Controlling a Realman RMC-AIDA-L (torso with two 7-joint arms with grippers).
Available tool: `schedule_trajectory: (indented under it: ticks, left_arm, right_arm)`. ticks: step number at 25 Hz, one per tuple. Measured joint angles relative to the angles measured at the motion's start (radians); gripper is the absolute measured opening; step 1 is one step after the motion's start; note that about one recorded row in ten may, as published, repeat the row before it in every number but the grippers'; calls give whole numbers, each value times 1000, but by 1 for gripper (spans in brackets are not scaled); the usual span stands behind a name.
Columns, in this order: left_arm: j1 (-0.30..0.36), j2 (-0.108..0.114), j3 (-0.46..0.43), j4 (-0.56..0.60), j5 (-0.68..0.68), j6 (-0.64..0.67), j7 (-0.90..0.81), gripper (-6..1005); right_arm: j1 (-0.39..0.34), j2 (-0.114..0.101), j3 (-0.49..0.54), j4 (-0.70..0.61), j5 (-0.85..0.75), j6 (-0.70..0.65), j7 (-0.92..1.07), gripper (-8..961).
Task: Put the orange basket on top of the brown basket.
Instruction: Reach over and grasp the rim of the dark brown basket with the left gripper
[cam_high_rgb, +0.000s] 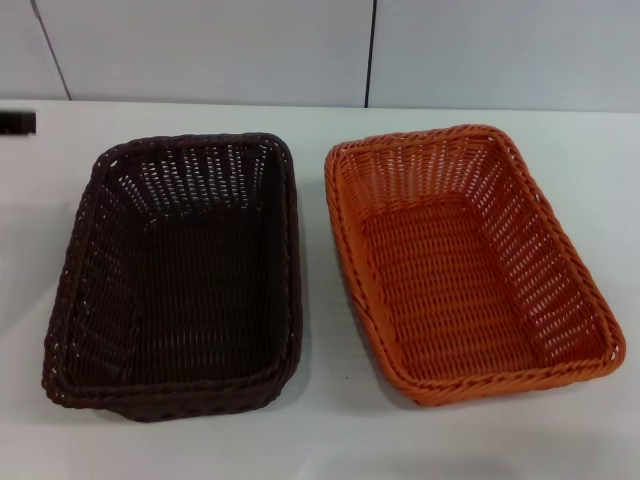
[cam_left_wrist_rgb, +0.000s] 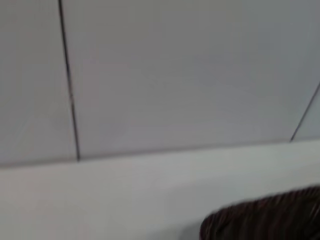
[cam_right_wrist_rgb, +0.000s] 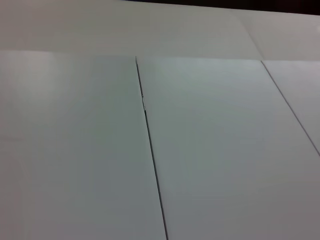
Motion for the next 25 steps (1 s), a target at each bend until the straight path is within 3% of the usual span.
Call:
schedule_trajectory:
  ticks: [2, 10, 13, 14, 25]
  left_arm:
    - [-14, -9, 37, -1, 69, -23, -49, 758]
    - [-3, -9, 187, 4, 134, -36, -230, 753]
    - [-3, -9, 187, 4, 134, -36, -230, 751]
    - [5, -9, 255, 34, 178, -29, -301, 750]
    - [0, -11, 369, 158, 197, -6, -387, 743]
  right_arm:
    - [1, 0, -7, 1, 2, 0, 0, 676]
    - [10, -2, -8, -5, 0, -1, 0, 678]
    - [14, -3, -5, -7, -1, -6, 0, 678]
    - [19, -4, -3, -12, -2, -8, 0, 678]
    - [66, -13, 4, -71, 2, -22, 0, 677]
